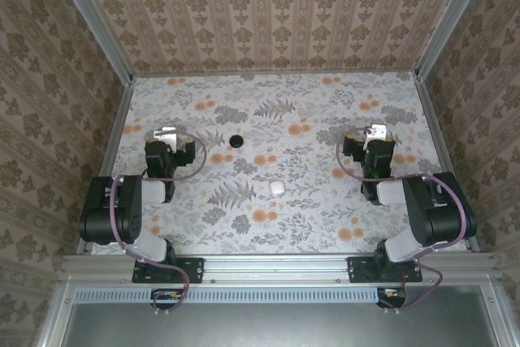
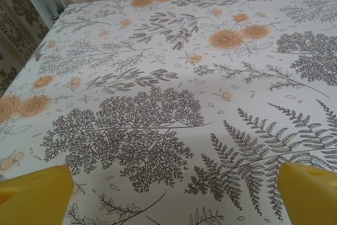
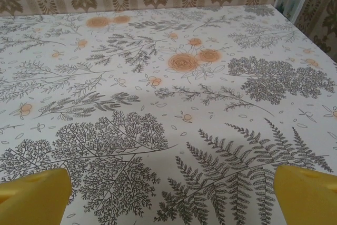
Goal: Insert wireless bluetooth earbuds into charging case
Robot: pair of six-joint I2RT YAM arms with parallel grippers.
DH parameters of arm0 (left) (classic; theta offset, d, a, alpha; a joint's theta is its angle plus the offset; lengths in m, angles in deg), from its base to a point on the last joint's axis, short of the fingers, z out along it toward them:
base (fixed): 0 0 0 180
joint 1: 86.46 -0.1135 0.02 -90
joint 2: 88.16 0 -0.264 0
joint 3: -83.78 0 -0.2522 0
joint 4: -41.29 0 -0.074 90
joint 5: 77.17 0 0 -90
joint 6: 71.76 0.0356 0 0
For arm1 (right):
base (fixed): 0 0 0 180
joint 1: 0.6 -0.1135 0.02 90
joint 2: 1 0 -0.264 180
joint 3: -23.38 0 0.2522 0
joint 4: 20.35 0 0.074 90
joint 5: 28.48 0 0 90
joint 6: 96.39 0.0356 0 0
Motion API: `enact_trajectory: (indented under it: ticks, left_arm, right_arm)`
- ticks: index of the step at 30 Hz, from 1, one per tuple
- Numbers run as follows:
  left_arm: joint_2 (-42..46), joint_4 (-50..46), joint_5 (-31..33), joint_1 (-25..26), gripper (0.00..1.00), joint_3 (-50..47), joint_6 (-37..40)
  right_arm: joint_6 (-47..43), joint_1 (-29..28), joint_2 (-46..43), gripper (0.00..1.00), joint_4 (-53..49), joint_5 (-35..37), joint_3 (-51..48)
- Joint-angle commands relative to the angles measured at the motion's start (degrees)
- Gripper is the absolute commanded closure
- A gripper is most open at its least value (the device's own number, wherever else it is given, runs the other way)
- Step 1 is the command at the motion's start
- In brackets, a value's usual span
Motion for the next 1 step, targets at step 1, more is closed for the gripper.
enact_trajectory:
  ticks: [1]
  left_arm:
    - [0.1, 0.0, -1.1, -0.7, 0.00, 1.0, 0.7]
  right_arm:
    - [0.1, 0.4, 0.4, 0.00, 0.5, -1.1, 0.9]
